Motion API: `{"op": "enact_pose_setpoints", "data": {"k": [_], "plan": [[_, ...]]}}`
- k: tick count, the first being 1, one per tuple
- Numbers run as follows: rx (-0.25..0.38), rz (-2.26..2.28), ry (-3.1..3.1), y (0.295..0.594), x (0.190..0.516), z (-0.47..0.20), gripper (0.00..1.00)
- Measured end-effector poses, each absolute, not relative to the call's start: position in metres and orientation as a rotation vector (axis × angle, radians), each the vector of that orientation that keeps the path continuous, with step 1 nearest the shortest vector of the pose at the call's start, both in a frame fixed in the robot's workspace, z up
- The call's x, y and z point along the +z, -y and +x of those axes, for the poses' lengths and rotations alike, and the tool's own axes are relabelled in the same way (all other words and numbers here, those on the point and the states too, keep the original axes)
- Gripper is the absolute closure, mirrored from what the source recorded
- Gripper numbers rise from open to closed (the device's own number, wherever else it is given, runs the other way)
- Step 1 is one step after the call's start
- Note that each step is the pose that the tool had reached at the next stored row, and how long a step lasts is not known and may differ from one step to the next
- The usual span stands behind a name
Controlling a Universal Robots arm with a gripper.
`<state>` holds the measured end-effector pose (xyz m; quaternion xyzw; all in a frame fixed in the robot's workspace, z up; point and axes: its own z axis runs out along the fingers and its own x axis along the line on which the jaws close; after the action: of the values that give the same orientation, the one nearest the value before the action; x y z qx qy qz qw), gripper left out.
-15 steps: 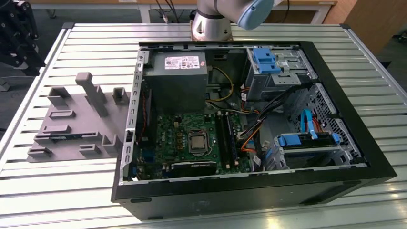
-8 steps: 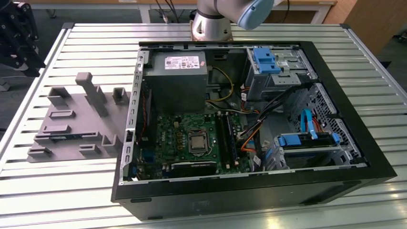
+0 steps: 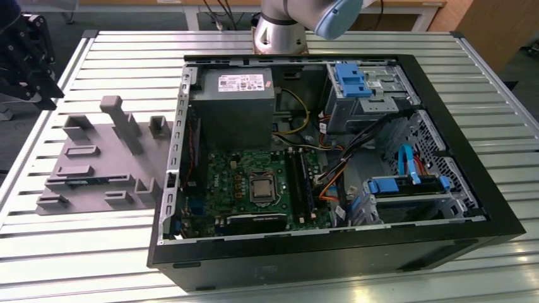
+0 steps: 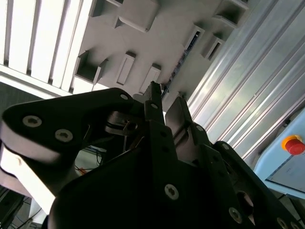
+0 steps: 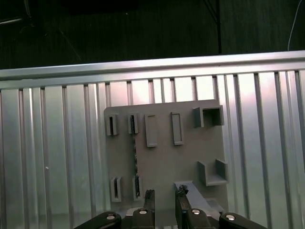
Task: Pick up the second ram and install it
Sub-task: 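Pick up the second ram and move it above second insertion slot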
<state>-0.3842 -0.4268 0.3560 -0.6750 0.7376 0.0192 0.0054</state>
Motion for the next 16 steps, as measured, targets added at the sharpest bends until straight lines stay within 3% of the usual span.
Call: {"op": "enact_pose_setpoints", "data": {"k": [16], "plan": [[0.06,-2.113,-2.309,0.4274,0.3527,-0.3848,0.69]]}}
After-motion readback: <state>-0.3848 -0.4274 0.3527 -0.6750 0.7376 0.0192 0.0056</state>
